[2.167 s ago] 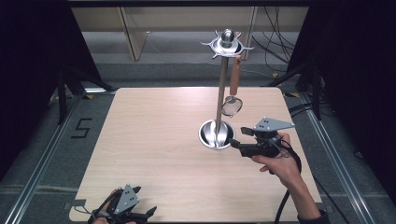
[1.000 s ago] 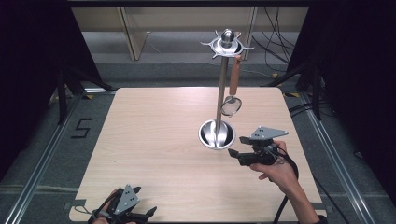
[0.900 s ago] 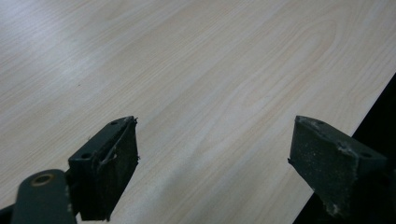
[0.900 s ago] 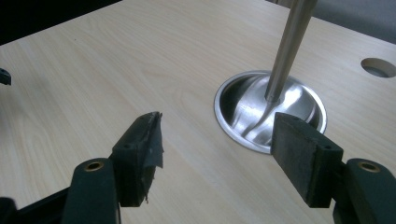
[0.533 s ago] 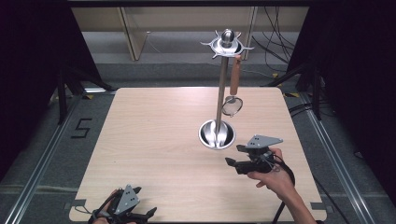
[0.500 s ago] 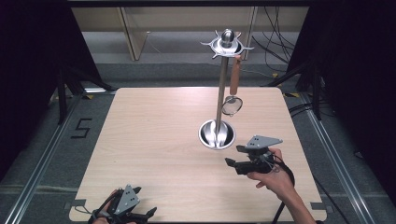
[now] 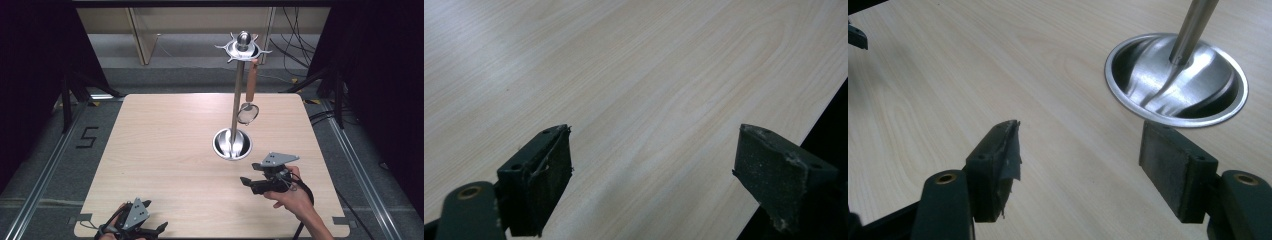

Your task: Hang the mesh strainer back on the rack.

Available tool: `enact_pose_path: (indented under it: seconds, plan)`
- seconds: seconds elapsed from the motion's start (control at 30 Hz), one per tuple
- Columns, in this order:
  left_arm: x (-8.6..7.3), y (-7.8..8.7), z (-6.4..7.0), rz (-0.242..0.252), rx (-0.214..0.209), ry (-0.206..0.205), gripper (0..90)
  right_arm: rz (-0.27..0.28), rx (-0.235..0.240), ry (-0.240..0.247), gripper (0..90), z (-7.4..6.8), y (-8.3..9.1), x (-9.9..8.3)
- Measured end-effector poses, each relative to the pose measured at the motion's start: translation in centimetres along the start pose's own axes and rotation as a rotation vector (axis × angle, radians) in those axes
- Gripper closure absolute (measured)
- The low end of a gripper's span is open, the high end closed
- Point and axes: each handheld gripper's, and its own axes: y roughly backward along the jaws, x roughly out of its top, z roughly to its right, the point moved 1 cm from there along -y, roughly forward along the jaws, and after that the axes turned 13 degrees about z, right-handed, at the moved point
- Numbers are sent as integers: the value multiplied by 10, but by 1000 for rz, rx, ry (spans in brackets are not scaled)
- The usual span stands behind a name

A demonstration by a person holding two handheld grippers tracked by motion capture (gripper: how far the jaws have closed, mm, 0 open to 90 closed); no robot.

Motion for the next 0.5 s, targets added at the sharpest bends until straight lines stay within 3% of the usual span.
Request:
enact_pose_path:
  seconds: [0.3,0.37,0.5]
  plan:
    - [0,0,-1,-5,1,-6,148,-9,2,9,326,-1,1,-12]
    - [0,0,-1,-5,0,-7,147,-15,1,-7,326,-2,2,-13]
    - [0,0,0,-4,2,2,148,7,-4,4,319,-3,2,-19]
